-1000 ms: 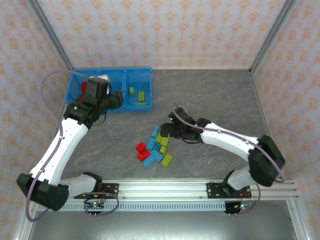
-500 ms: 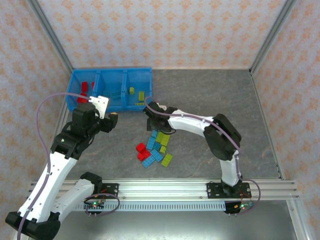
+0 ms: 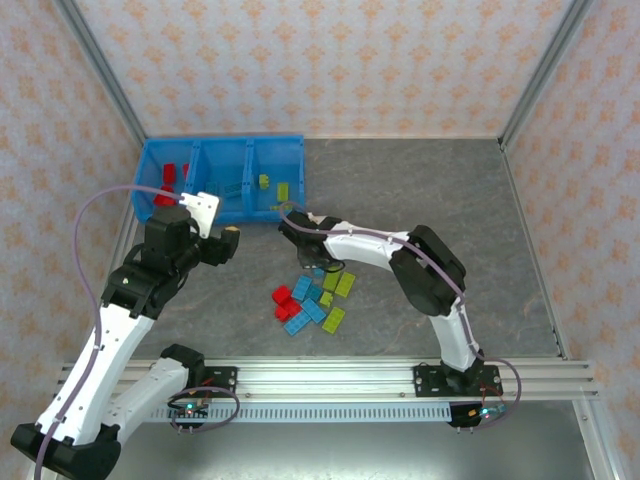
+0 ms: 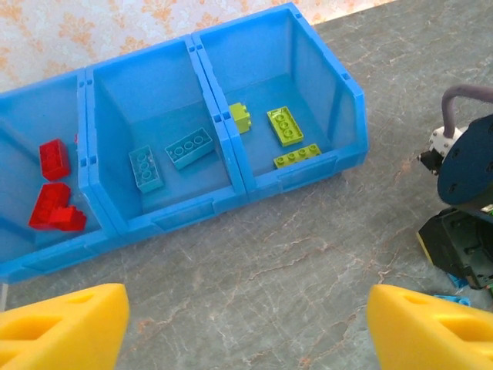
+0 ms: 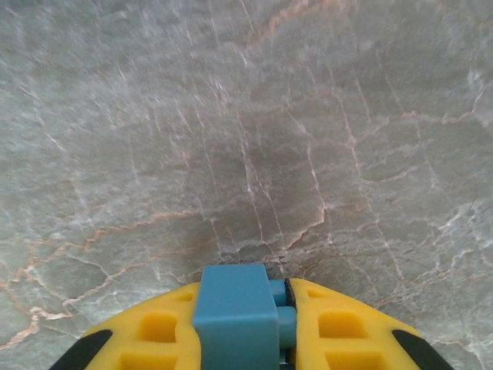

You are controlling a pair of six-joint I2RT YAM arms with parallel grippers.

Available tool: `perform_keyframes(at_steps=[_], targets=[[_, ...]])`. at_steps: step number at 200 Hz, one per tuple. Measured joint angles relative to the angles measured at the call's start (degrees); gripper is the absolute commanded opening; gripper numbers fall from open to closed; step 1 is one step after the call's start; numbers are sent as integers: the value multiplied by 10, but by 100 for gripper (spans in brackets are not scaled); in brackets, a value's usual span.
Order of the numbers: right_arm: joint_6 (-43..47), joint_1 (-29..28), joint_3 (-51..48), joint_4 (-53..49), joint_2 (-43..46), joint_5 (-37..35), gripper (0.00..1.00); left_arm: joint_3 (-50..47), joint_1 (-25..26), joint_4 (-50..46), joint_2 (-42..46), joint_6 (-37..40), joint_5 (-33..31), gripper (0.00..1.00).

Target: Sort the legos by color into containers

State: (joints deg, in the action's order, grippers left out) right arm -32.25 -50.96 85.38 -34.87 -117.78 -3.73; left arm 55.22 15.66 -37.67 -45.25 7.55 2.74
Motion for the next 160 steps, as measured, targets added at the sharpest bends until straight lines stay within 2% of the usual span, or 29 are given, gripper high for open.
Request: perform_keyframes(at_steps=[24, 51, 72, 86, 108, 160], targets=[[30, 0, -37, 60, 70, 7, 3, -15, 0, 4, 25, -3, -11, 100], [97, 0, -103, 208, 181, 34, 5, -27, 0, 19, 60, -6, -27, 100], [159, 0, -106, 328, 197, 40, 4, -34, 0, 30, 78, -6, -40, 100], [202, 0, -81, 379, 167, 37, 2, -36, 0, 37, 84, -6, -50, 100], [267, 0, 10, 426, 67, 36, 2, -38, 0, 39, 81, -6, -62, 100], [348, 0, 284, 410, -157, 47, 6, -40, 0, 41, 77, -4, -67, 100]])
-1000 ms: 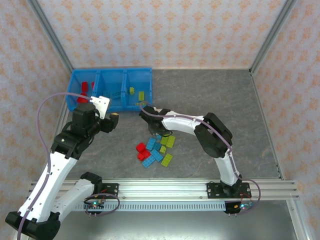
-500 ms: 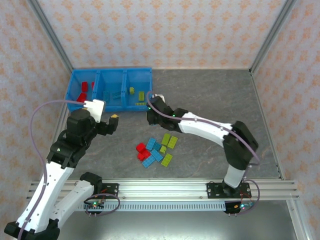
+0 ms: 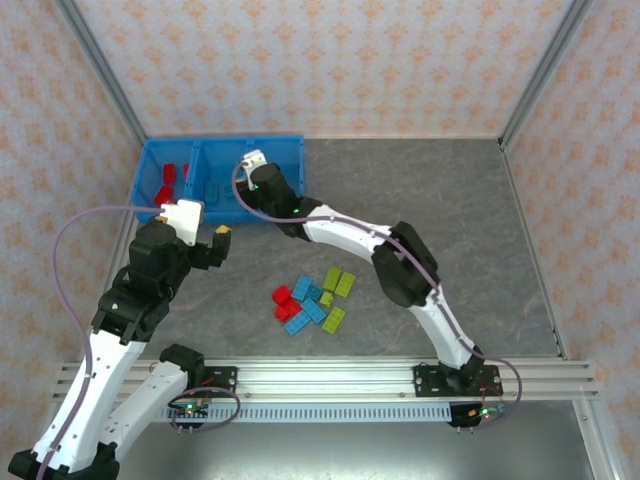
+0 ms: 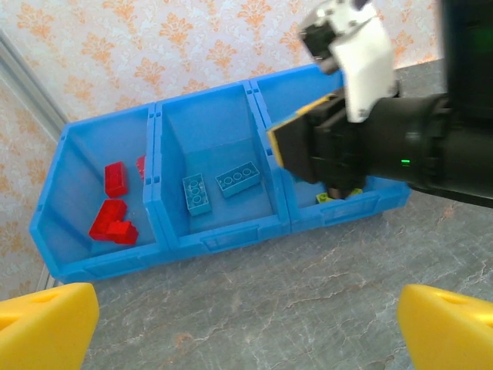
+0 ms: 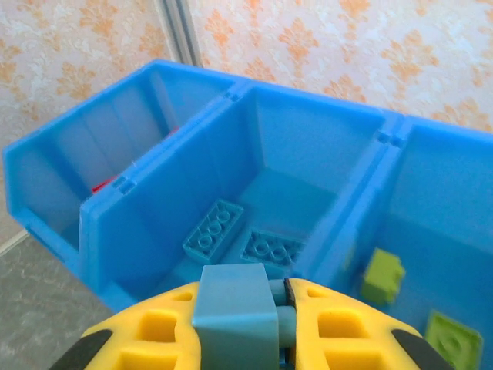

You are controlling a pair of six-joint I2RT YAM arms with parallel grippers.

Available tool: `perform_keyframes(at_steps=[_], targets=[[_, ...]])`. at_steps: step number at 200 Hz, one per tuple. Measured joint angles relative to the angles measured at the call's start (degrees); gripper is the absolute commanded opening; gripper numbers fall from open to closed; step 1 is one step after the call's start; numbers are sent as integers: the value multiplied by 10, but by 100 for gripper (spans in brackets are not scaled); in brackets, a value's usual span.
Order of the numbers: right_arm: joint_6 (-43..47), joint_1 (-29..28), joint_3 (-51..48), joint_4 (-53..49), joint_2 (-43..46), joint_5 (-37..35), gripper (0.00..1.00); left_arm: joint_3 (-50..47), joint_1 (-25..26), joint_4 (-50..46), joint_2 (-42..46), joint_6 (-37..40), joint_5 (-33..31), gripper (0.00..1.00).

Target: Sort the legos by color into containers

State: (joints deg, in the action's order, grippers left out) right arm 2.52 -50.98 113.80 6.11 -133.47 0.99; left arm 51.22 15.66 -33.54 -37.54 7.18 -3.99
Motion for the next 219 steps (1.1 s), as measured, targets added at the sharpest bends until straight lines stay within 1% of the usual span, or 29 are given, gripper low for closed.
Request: perform_keyframes(at_steps=[34, 40, 49, 58, 73, 100, 118, 135, 160, 179, 198, 219], targets=[[5, 0, 174, -40, -105, 9, 8, 0, 0, 0, -1, 0, 1, 100], [5, 0, 203, -48, -122, 10, 11, 0, 0, 1, -3, 0, 1, 100], [4, 1, 240, -58, -145, 10, 19, 0, 0, 1, -7, 0, 1, 100], [1, 2, 268, -70, -163, 9, 25, 0, 0, 2, -9, 0, 1, 100], [-3, 4, 293, -86, -181, 10, 32, 0, 0, 3, -9, 0, 1, 100], [-14, 10, 296, -119, -188, 21, 35, 0, 0, 4, -9, 2, 1, 100], [-17, 13, 297, -130, -186, 35, 41, 0, 0, 4, -9, 3, 1, 100], [-16, 14, 297, -143, -180, 47, 42, 0, 0, 4, -9, 3, 1, 100], [-16, 14, 293, -172, -153, 60, 42, 0, 0, 4, -9, 4, -1, 100], [-16, 14, 262, -195, -99, 64, 42, -2, 0, 5, -9, 4, -7, 100], [-16, 15, 189, -217, -8, 65, 42, -6, 0, 6, -9, 4, -13, 100], [-17, 19, 56, -233, 131, 66, 43, -9, 0, 7, -12, 5, -17, 100]])
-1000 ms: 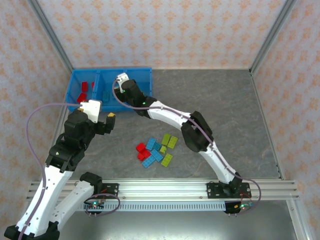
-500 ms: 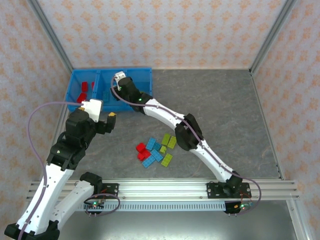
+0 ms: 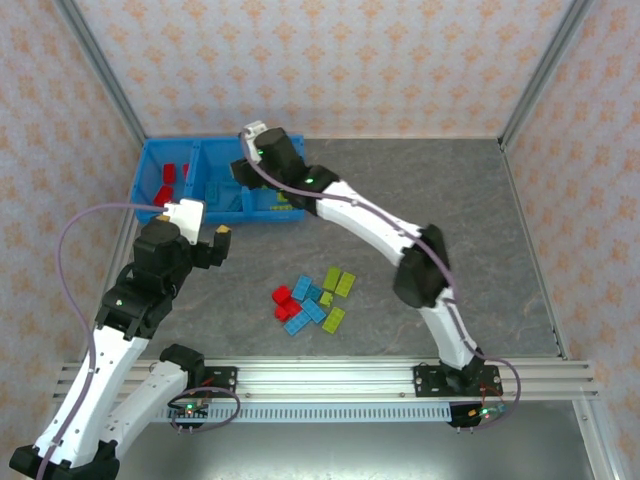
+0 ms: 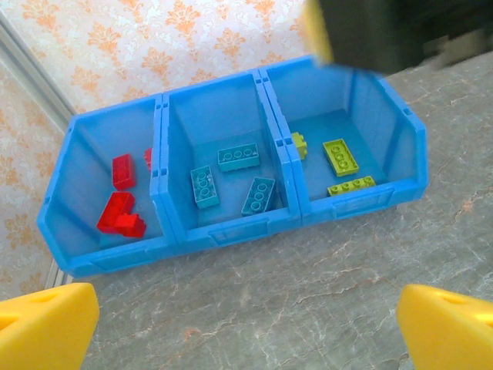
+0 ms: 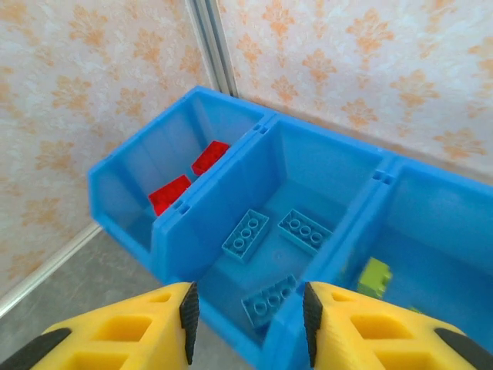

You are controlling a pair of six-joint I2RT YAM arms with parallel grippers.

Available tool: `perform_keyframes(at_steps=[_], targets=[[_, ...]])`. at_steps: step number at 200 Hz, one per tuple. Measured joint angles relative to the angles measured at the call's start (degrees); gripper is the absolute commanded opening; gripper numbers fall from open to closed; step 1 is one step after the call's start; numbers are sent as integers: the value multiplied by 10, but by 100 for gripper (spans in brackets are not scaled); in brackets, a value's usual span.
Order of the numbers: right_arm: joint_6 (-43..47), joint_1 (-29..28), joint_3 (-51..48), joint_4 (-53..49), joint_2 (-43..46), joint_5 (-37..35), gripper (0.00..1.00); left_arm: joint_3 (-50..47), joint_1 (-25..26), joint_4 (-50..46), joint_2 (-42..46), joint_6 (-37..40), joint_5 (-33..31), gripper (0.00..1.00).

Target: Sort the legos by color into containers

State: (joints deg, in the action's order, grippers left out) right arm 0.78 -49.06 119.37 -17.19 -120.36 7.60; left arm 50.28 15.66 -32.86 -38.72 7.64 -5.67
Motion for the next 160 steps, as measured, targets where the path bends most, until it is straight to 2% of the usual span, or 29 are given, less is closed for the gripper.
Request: perform_keyframes(at_steps=[24, 43, 56, 79, 93, 114, 139, 160], targets=[[-10, 18, -167, -14, 172, 0, 46, 0, 0, 0, -12, 0, 1, 100], [-22, 34, -316, -16, 310, -2, 57, 4, 0, -5, -38, -6, 15, 99], [-31, 37, -410, -17, 392, 0, 66, 27, 5, -25, -75, -30, 34, 95], [-60, 35, -549, -39, 505, 8, 72, 66, 37, -40, -146, -99, 85, 92], [-76, 34, -605, -56, 546, 12, 81, 66, 70, -54, -170, -136, 110, 92], [-93, 34, -661, -74, 587, 14, 88, 57, 130, -74, -211, -184, 129, 91], [-105, 34, -674, -83, 595, 15, 95, 19, 198, -74, -277, -224, 136, 91], [-107, 34, -674, -83, 591, 18, 97, -12, 218, -73, -336, -243, 146, 89]])
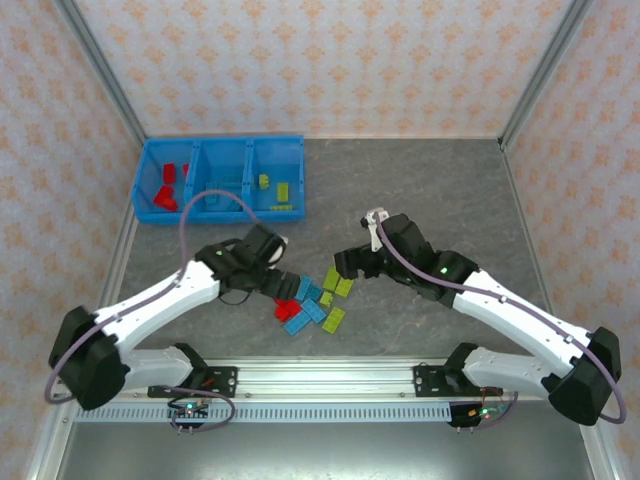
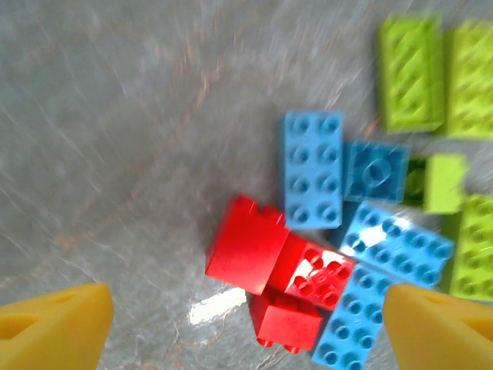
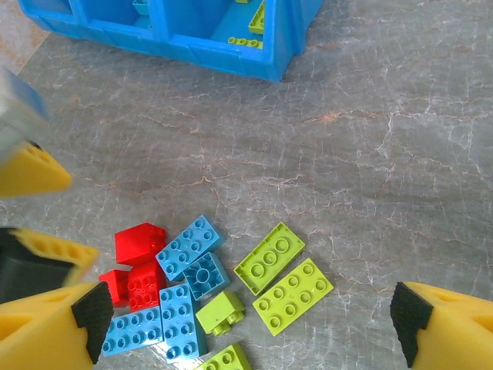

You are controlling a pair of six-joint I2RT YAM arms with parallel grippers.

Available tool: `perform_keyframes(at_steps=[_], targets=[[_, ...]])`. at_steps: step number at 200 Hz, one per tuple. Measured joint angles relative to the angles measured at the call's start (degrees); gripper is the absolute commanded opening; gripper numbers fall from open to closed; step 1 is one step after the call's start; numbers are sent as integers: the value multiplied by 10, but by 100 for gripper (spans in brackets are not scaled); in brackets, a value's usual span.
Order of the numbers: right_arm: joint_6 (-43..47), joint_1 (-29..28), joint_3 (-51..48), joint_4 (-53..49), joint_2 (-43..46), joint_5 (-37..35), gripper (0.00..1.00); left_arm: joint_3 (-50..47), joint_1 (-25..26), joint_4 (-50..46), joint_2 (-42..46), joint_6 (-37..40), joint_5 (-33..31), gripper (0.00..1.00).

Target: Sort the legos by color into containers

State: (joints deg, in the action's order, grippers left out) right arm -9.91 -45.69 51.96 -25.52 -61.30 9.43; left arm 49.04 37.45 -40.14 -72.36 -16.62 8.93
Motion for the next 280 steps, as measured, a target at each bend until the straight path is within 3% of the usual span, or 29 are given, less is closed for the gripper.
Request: perform_keyframes(at_steps=[41, 67, 99, 151, 172, 224, 254, 280], targets=[[-16, 0, 0, -7, -7, 11, 97, -8, 2, 27, -107, -3, 13, 87], [-32, 0, 0, -25, 1, 10, 97, -7, 4, 50, -138, 2, 17, 68], [-52, 0, 0, -49, 33, 5, 97, 2, 8, 70, -150, 6, 19, 49], [-75, 0, 0, -65, 47, 5, 97, -5, 8, 81, -162, 10, -16, 47], [-83, 0, 0, -66, 47, 6, 97, -22, 8, 82, -162, 3, -31, 32], [-101, 0, 0, -78, 46, 41, 97, -37, 1, 83, -126, -7, -49, 22], [-105, 0, 0, -95, 35, 85, 97, -18, -58, 60, -29, -9, -58, 16], [-111, 0, 0, -96, 12, 97, 97, 57, -189, 50, 17, -9, -73, 15]])
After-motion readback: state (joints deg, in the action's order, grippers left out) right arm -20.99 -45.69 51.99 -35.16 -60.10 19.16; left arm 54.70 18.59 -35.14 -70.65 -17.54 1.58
